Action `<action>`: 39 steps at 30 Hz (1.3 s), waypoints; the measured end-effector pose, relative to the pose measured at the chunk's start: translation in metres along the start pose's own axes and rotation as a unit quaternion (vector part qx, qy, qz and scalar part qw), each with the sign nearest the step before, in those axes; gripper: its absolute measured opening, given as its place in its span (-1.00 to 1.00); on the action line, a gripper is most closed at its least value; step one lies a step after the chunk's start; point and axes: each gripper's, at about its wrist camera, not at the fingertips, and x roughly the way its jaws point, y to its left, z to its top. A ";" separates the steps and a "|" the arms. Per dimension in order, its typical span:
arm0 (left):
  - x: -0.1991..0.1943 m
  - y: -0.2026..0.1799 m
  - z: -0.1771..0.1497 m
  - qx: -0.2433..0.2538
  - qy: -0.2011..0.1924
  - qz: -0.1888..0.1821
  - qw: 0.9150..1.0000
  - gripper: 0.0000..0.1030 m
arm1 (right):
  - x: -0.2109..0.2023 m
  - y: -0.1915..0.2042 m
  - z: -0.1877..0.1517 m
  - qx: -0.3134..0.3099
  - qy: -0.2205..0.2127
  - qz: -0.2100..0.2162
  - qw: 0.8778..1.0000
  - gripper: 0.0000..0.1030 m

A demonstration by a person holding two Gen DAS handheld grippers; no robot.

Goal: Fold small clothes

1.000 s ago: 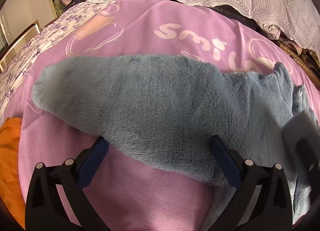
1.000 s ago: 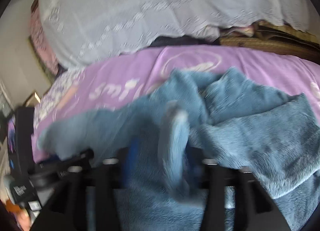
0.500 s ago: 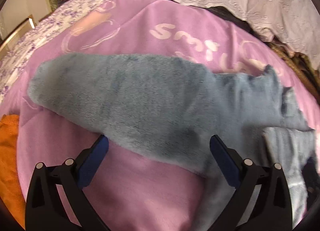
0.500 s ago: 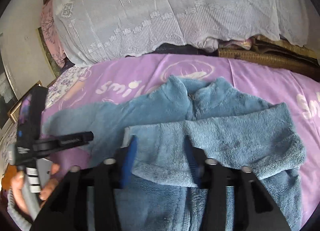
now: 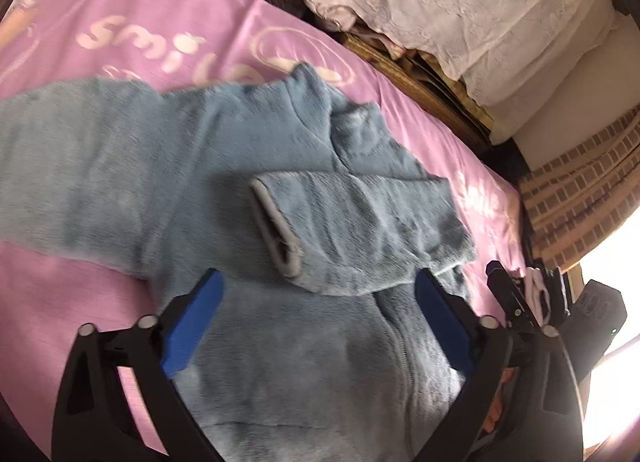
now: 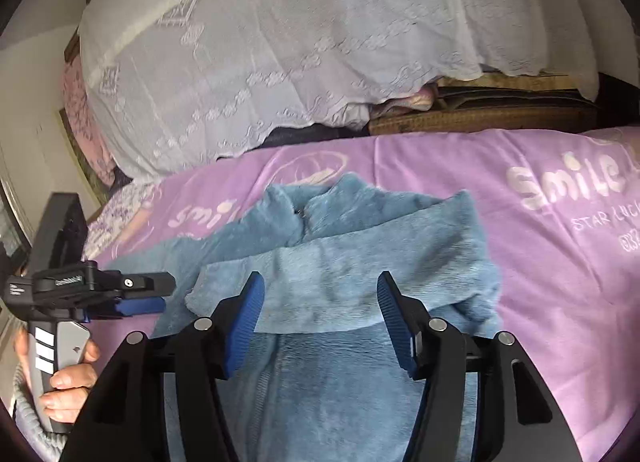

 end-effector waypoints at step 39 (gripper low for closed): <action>0.018 0.027 -0.004 0.002 -0.060 0.174 0.983 -0.17 | 0.138 -0.104 0.053 0.125 0.131 -0.045 0.982 -0.75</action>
